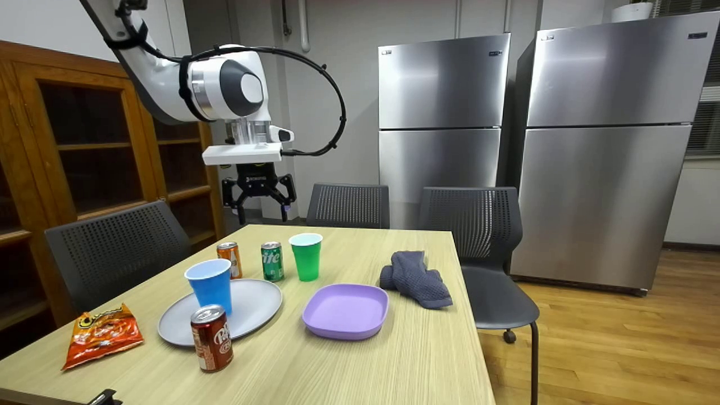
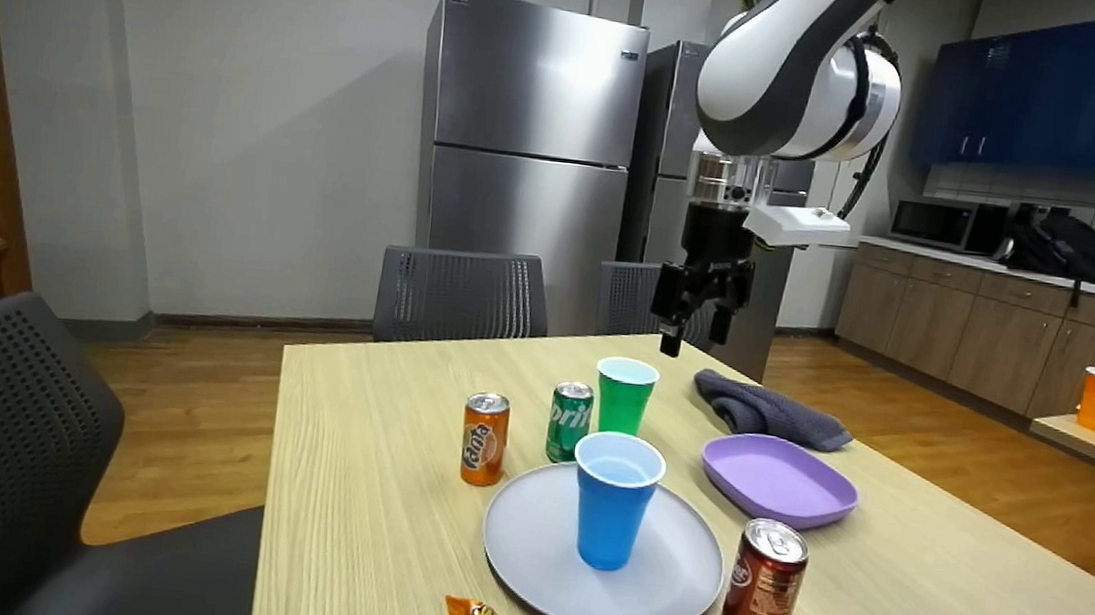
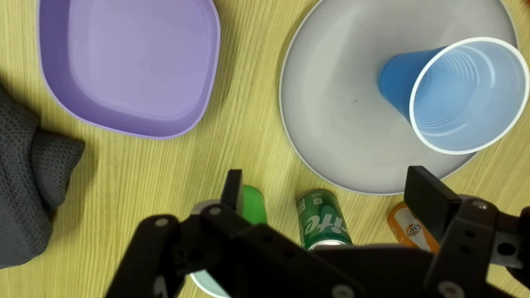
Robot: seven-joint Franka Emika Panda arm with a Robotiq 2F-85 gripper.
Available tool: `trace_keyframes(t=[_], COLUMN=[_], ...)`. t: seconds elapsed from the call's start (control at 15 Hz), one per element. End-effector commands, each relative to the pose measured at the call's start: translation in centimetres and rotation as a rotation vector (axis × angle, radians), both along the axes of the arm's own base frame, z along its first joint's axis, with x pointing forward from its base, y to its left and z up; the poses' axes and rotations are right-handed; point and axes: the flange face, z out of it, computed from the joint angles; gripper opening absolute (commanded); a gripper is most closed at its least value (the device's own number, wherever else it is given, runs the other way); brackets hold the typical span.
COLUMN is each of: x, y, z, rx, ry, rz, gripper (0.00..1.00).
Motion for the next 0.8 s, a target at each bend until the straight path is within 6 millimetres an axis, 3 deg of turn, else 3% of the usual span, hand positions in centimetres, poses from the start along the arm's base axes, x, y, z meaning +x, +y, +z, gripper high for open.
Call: trace_keyframes(t=[0.0,0.73], x=[0.4,5.0], y=[-0.4,-4.4], z=[-0.4,-4.0], rx=[-0.039,-0.083], ry=[0.028,0.026], rz=[-0.051,-0.398], gripper=[1.00,1.00])
